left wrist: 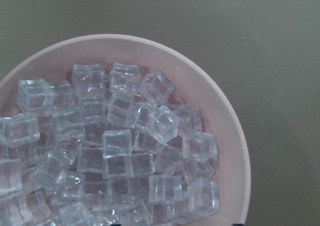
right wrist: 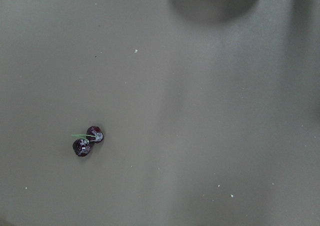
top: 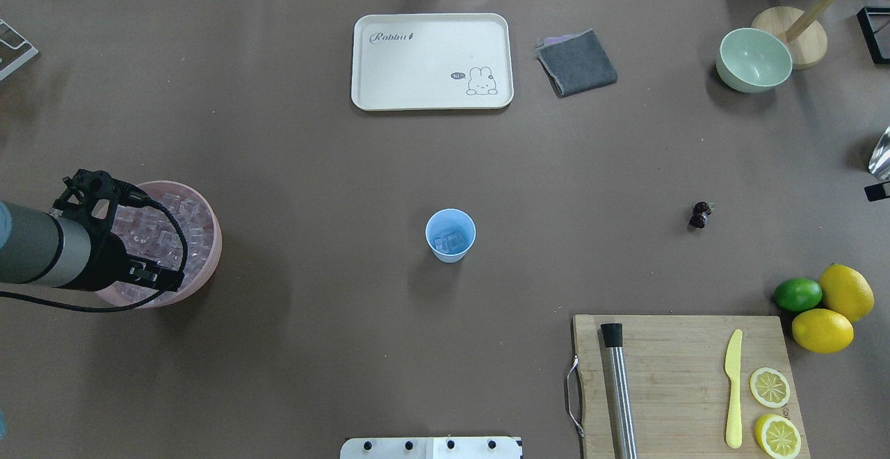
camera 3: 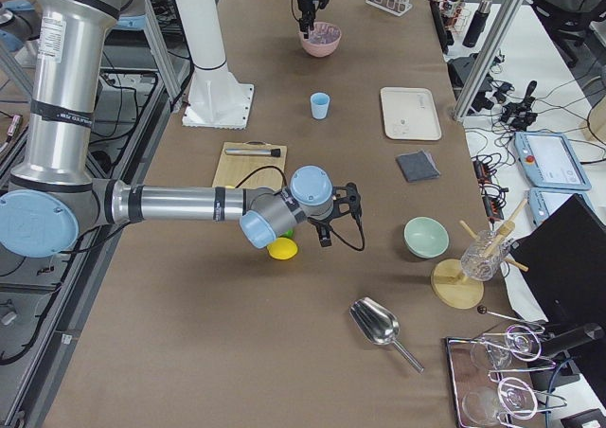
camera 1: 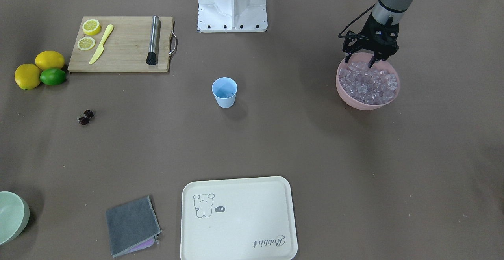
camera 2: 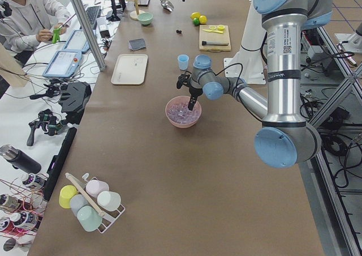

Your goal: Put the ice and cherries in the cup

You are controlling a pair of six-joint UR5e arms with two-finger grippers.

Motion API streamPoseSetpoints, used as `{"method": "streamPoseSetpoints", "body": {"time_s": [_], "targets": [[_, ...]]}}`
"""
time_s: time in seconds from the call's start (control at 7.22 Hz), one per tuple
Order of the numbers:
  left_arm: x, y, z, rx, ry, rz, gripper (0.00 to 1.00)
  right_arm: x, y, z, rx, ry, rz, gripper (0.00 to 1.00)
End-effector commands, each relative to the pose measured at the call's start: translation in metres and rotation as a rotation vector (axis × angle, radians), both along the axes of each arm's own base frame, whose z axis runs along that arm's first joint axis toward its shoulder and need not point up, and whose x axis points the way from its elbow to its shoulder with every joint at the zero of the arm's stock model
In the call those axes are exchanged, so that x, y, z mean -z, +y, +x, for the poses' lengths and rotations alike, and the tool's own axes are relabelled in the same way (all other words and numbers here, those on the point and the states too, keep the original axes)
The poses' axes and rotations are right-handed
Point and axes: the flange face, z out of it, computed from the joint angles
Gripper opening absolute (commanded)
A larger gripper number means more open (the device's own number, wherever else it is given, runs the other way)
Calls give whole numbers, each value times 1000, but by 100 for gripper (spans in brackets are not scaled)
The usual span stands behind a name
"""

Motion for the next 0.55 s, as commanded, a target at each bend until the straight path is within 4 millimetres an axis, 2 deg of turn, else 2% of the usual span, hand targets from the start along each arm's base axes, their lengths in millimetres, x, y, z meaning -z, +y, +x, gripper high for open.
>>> {"method": "streamPoseSetpoints", "body": {"time_s": [0.0,0.14,0.28,0.42], "targets": [[-1,-12,-8,100,68,-241,79,0,0,0,0,0,-1,100],[-3,-12,-7,205,85,-407,79,0,0,0,1,-2,0,100],[-6,-15,-4,267,89,-476,79,1,0,0,2,-3,1,100],[-2,-24,7,315,100,-523,78,1,0,0,2,-3,0,100]]}}
